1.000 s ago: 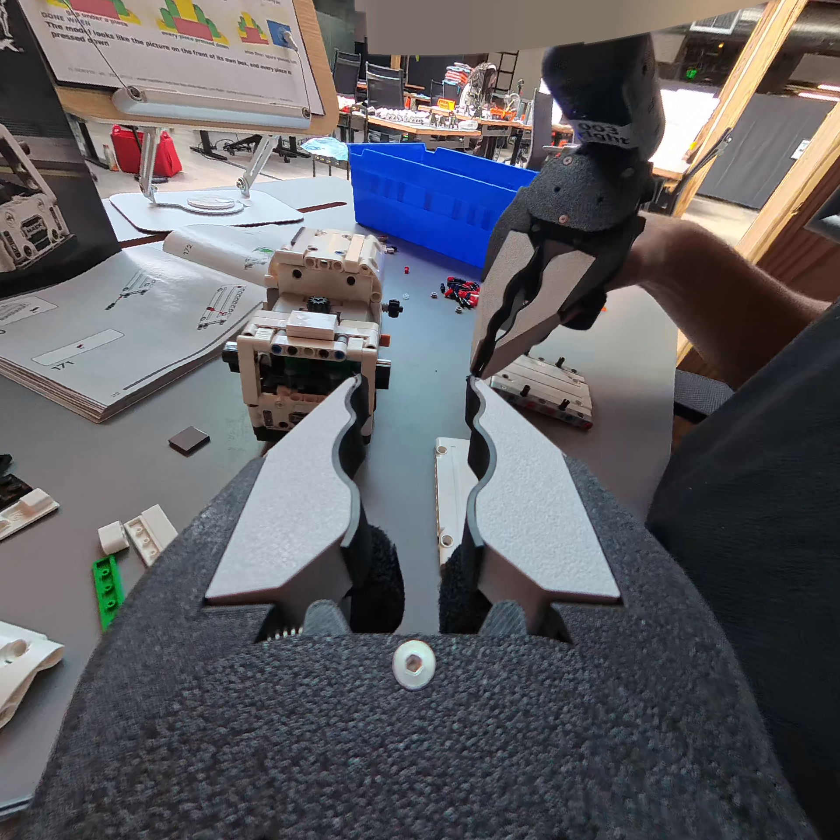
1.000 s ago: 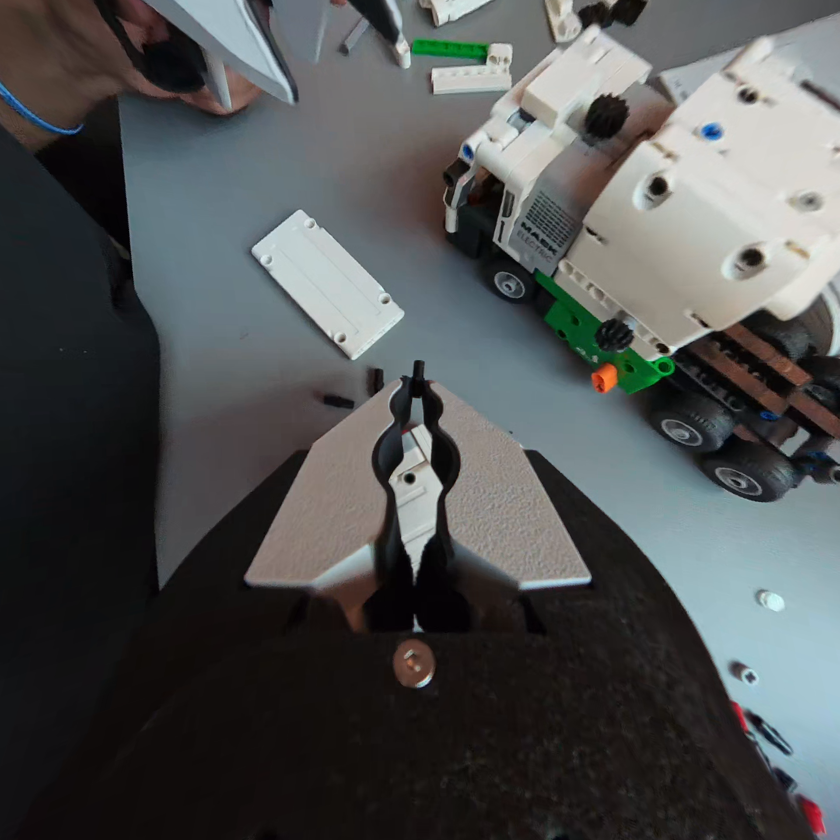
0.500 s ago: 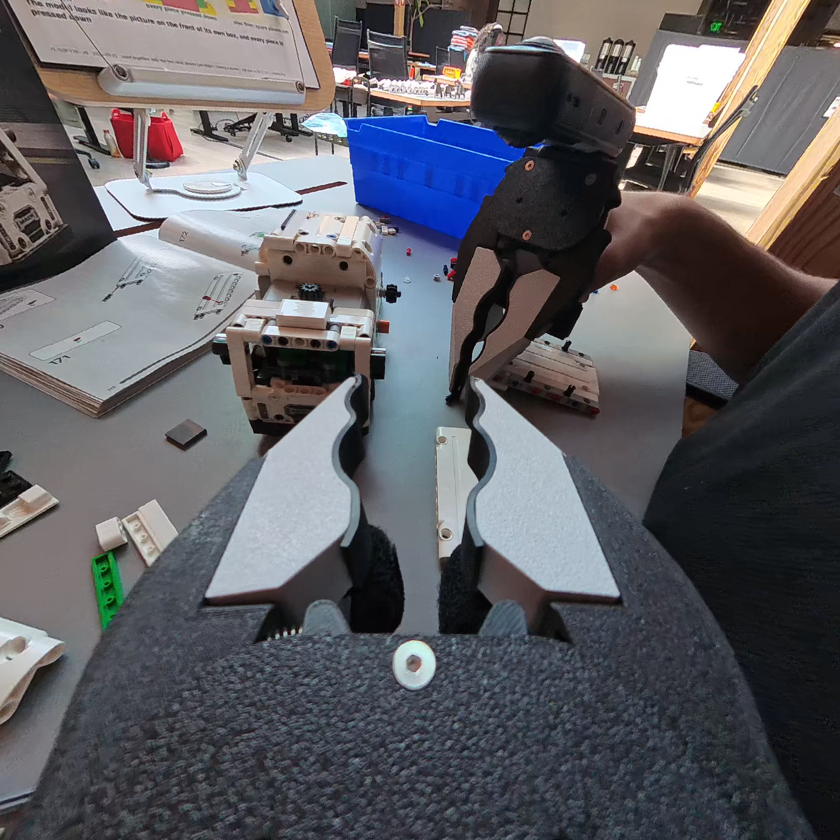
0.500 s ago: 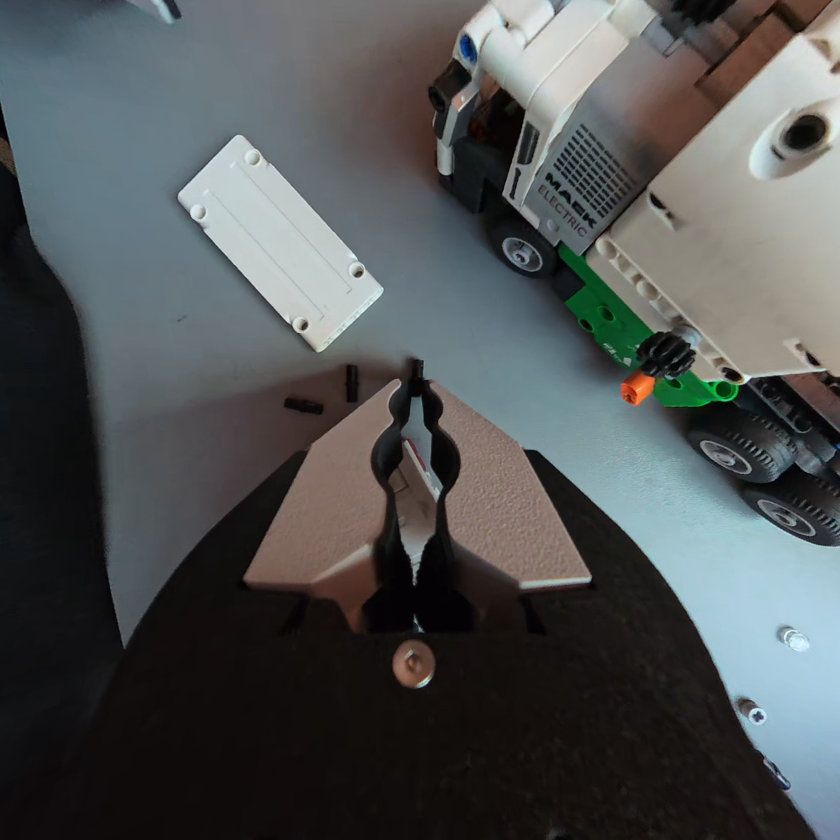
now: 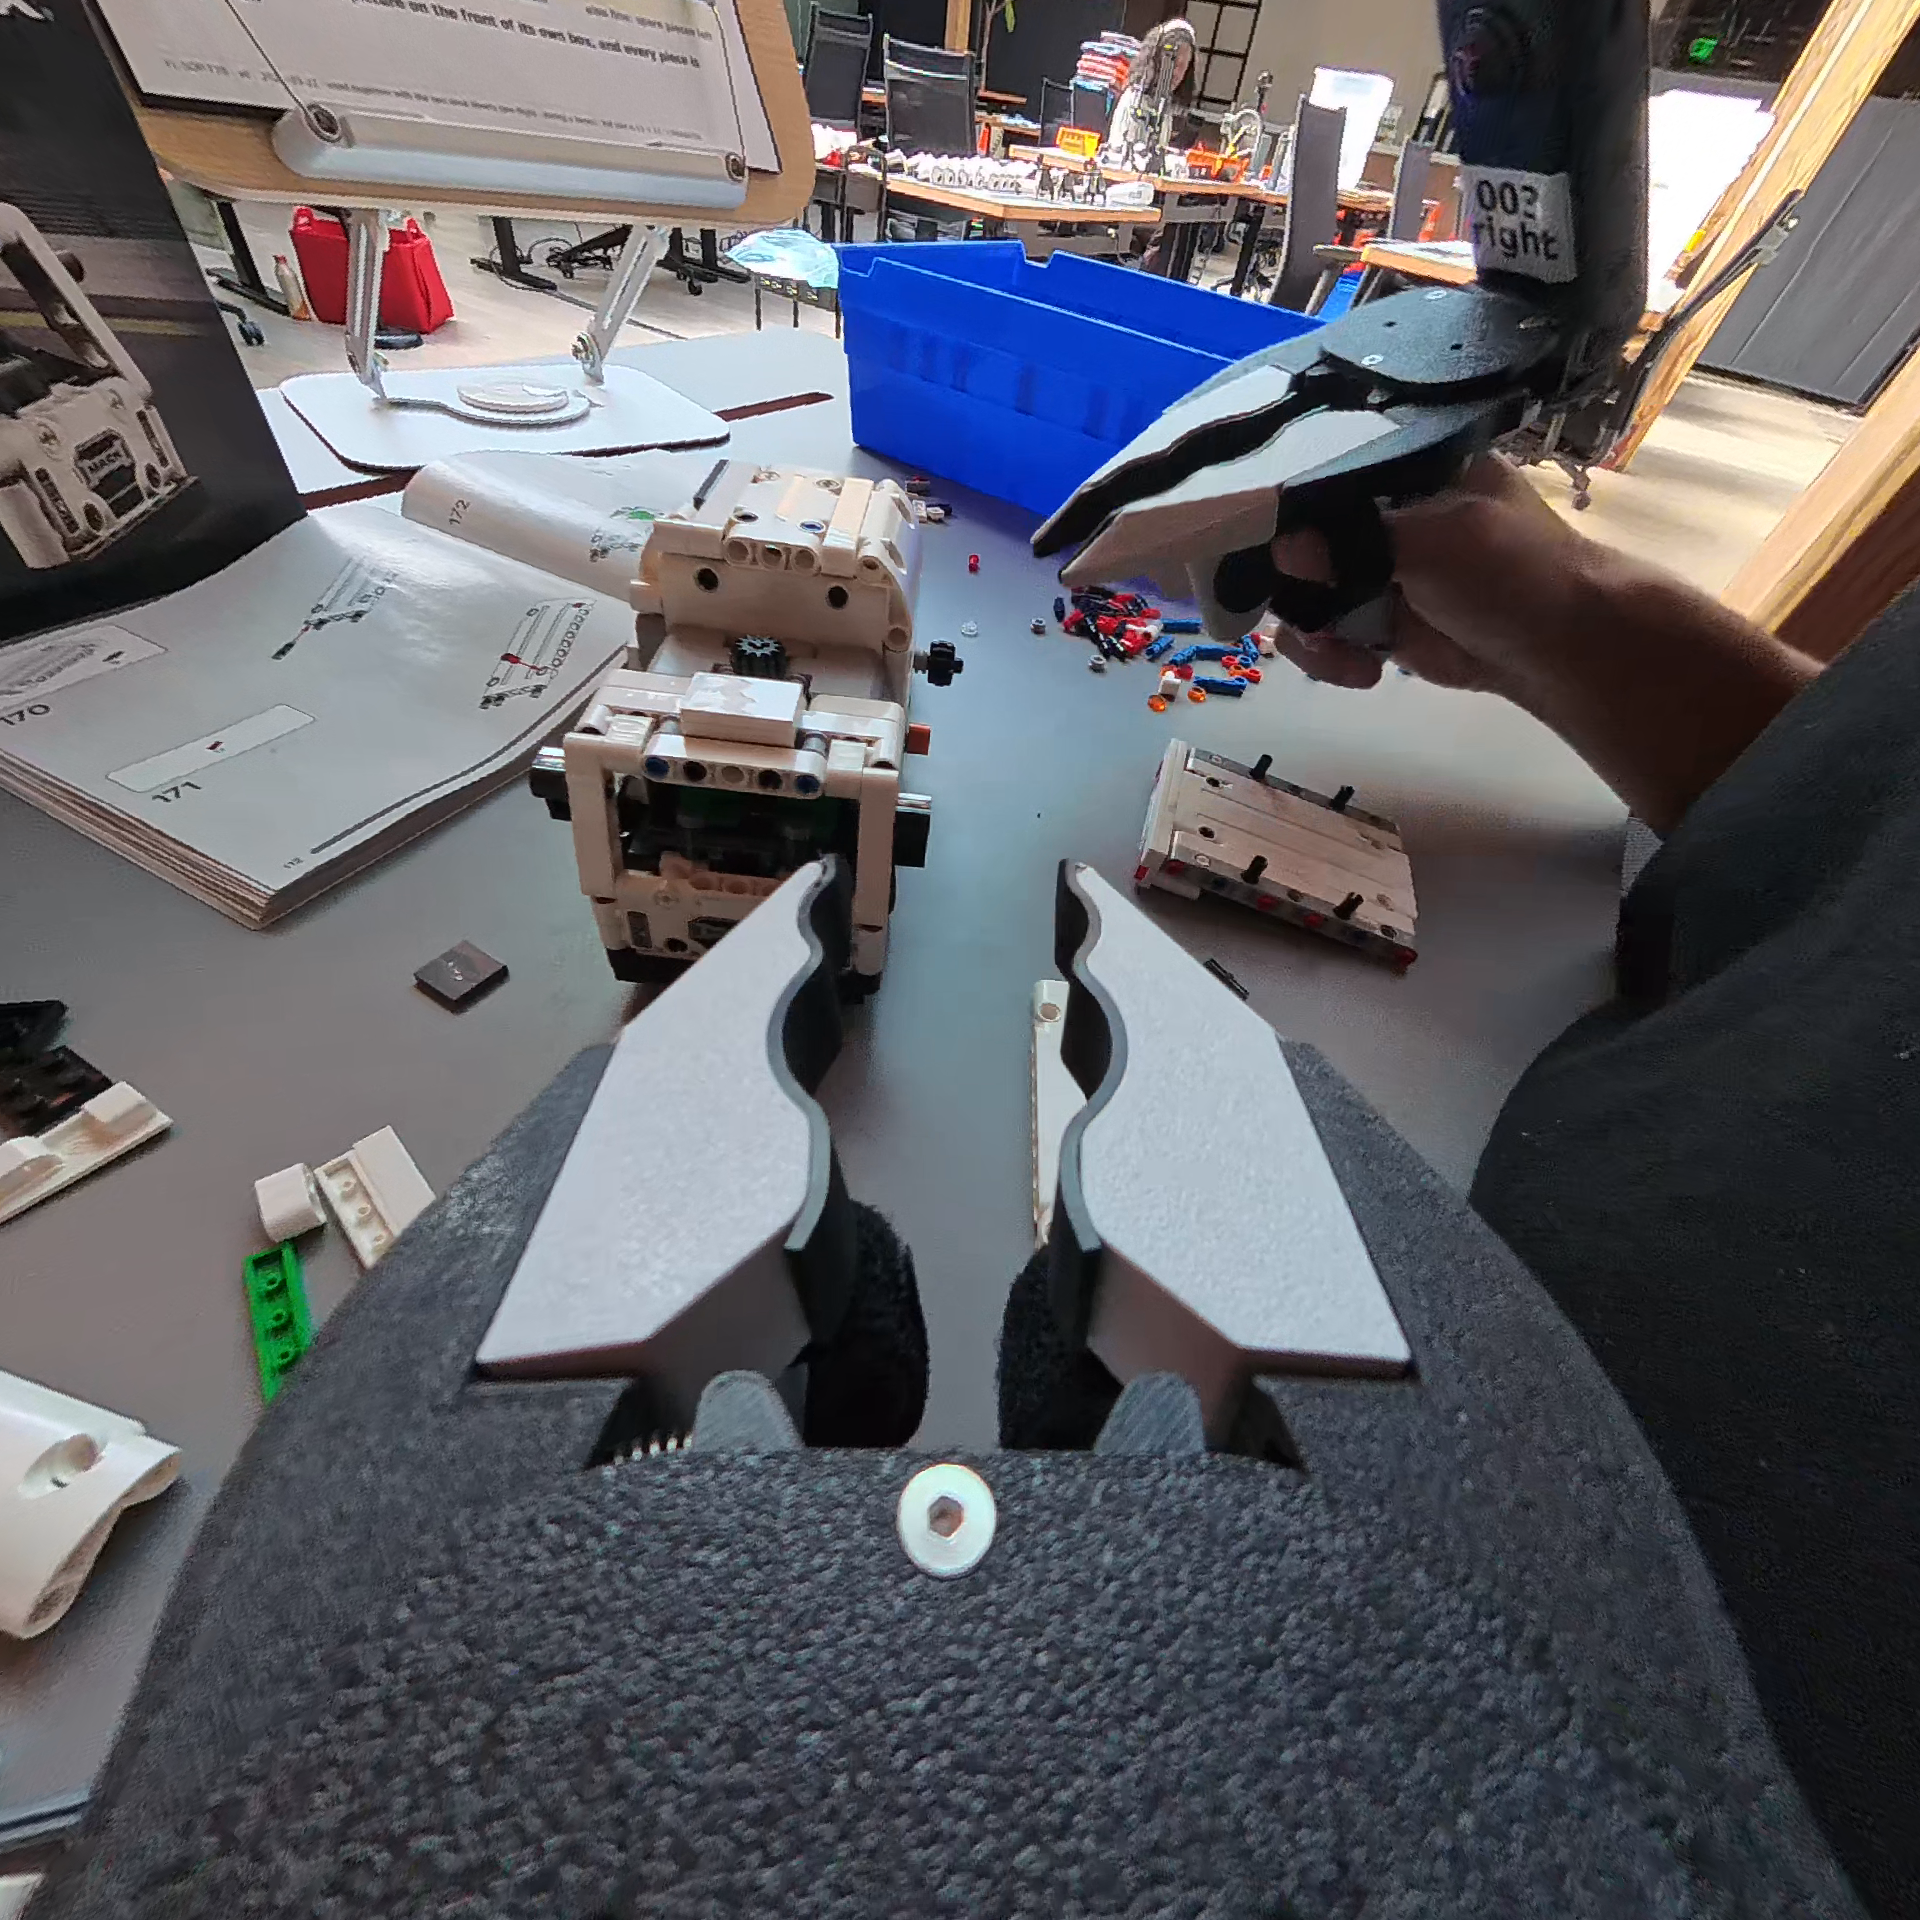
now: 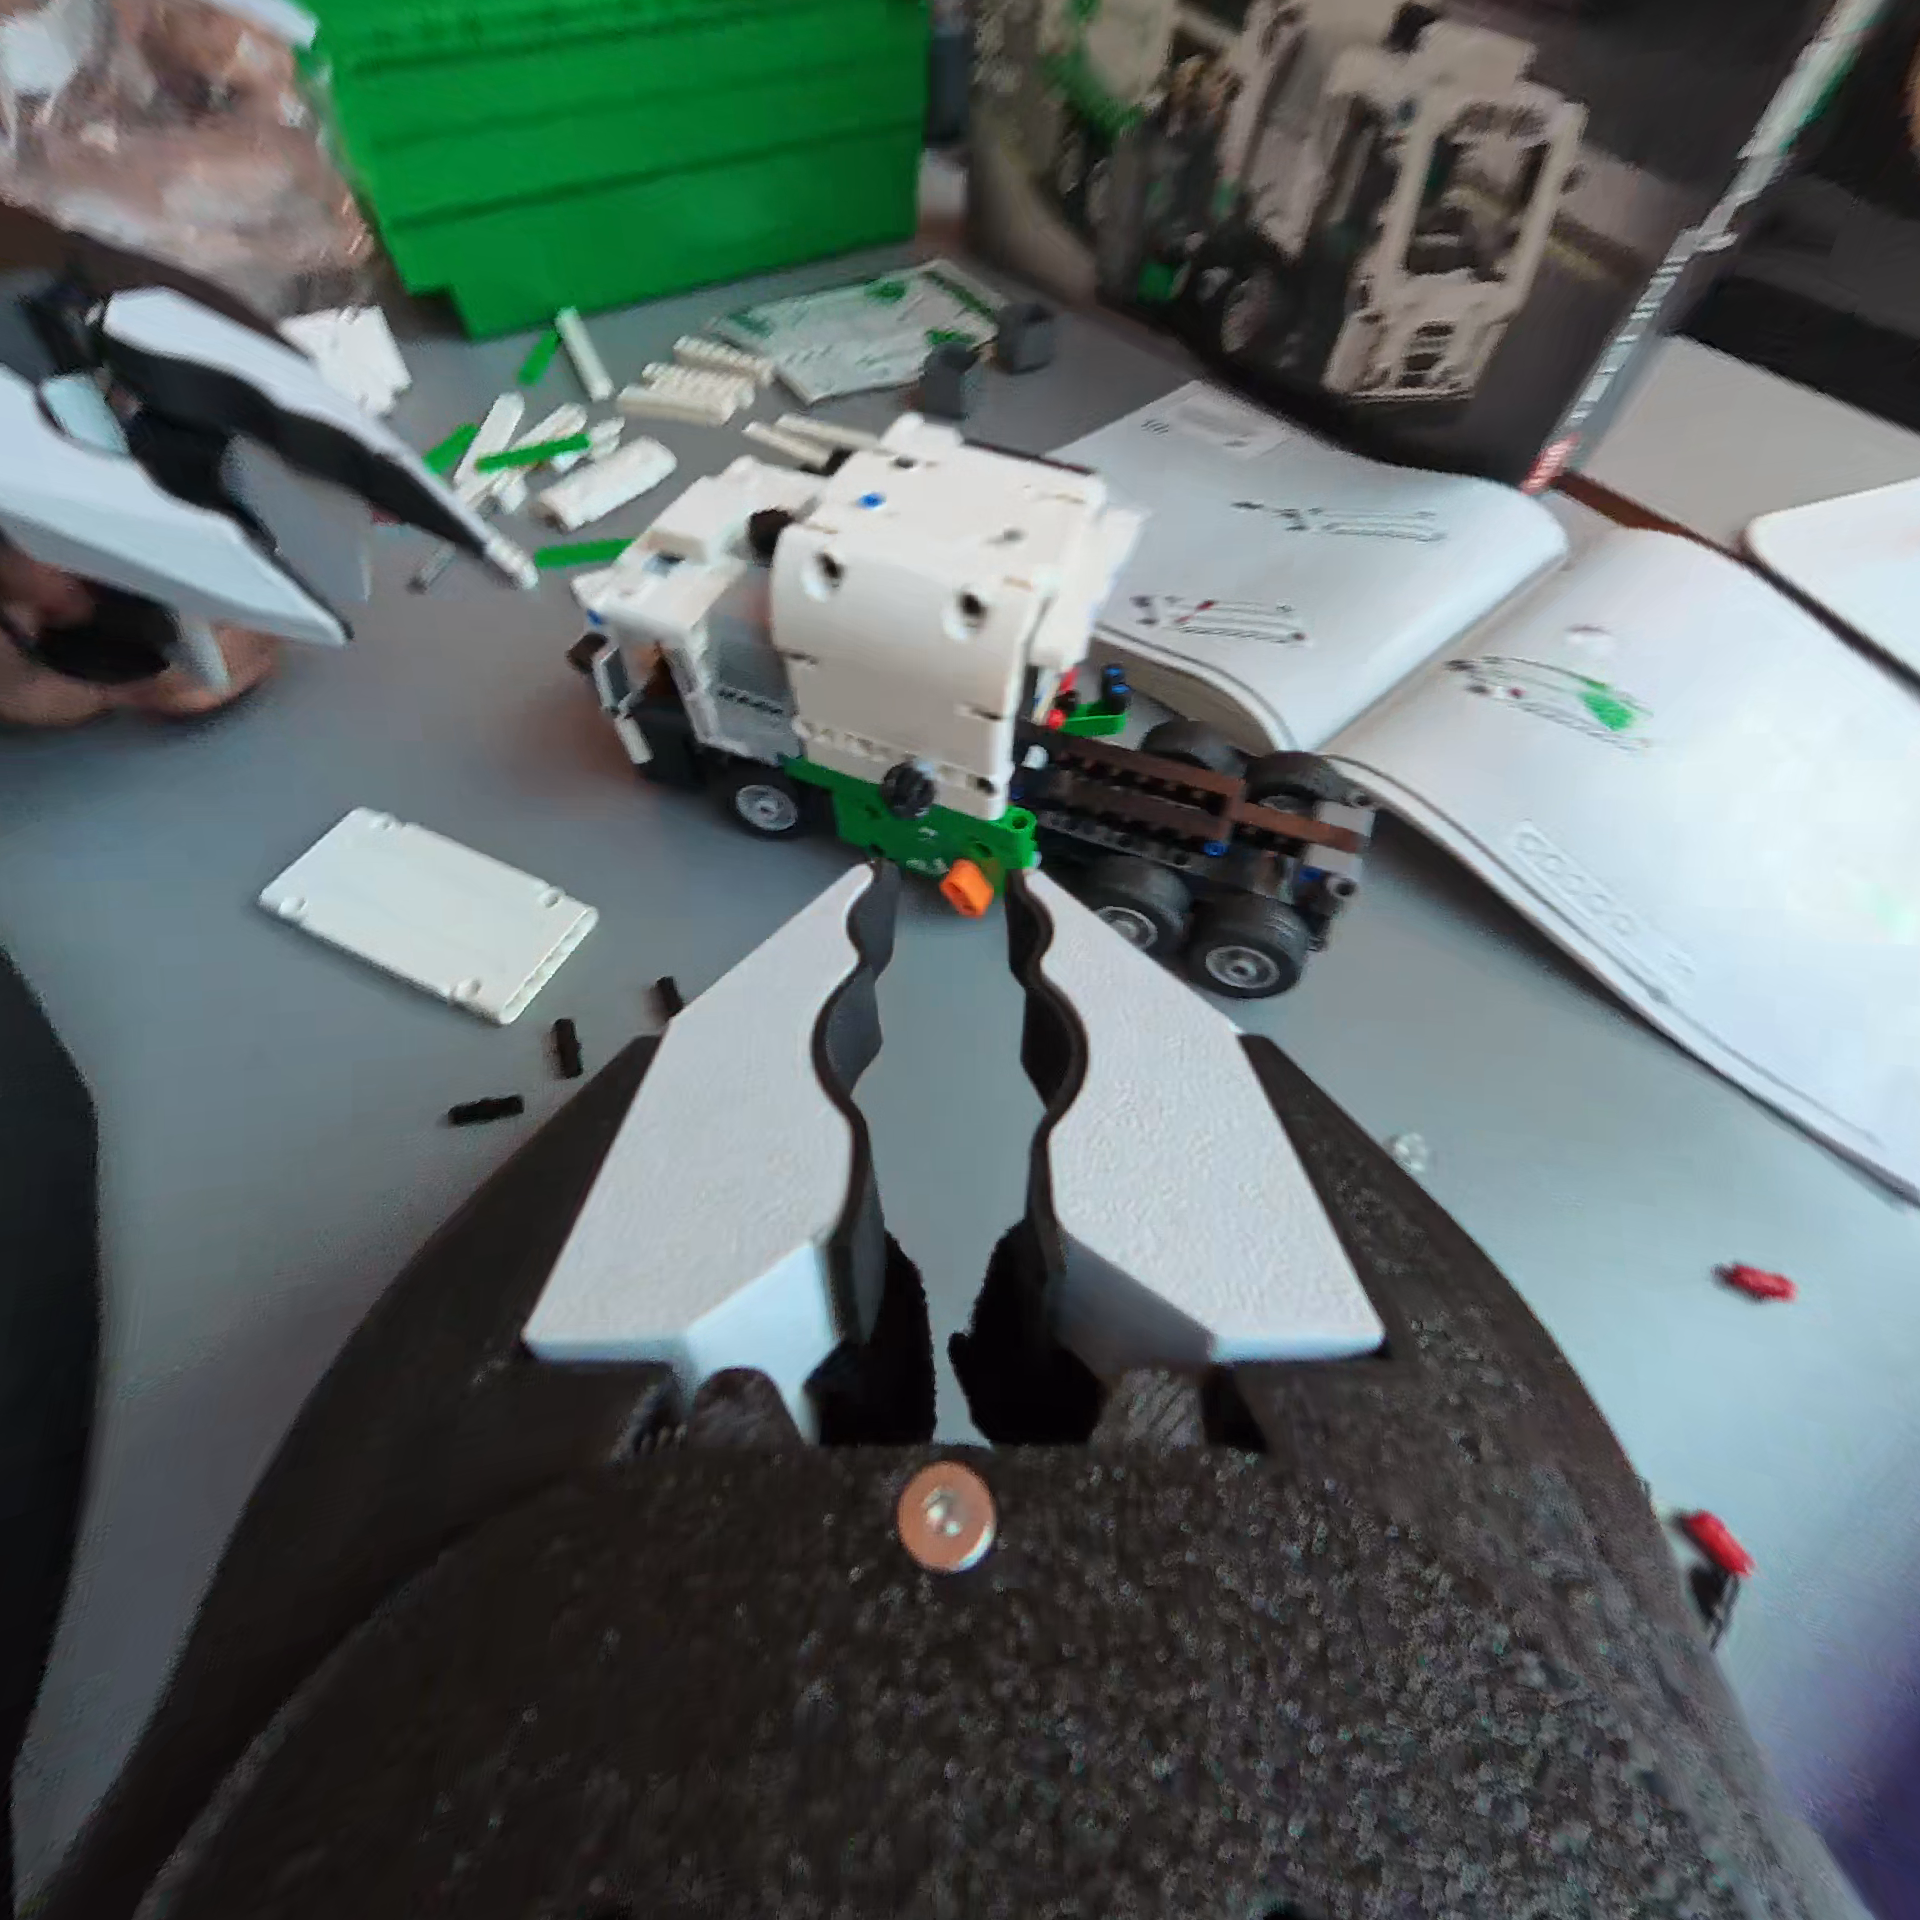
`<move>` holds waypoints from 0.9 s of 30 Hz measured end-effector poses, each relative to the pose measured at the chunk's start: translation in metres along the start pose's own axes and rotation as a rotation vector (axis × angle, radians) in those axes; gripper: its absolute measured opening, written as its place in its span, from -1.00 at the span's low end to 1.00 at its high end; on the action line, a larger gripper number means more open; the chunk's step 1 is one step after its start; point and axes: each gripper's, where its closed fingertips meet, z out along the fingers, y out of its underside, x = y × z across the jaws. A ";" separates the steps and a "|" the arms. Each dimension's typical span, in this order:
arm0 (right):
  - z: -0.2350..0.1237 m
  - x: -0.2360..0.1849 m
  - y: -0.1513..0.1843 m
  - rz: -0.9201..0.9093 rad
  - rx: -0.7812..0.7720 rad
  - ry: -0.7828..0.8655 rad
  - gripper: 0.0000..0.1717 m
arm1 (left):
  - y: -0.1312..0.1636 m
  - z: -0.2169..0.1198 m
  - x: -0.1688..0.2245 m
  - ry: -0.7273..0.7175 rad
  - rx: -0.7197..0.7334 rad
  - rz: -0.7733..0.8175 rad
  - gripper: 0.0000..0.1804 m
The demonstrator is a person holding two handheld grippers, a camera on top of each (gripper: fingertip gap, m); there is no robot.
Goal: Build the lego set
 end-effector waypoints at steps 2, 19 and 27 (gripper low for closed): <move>-0.010 0.018 -0.002 0.084 0.082 0.099 -0.77 | 0.000 0.001 -0.004 -0.026 -0.002 0.003 -0.59; -0.024 0.040 0.004 0.108 0.197 0.253 -0.86 | 0.005 0.008 -0.007 -0.039 -0.050 0.017 -0.58; -0.022 0.033 0.007 0.072 0.175 0.254 -0.89 | 0.059 -0.006 0.021 0.140 -0.474 0.078 -0.38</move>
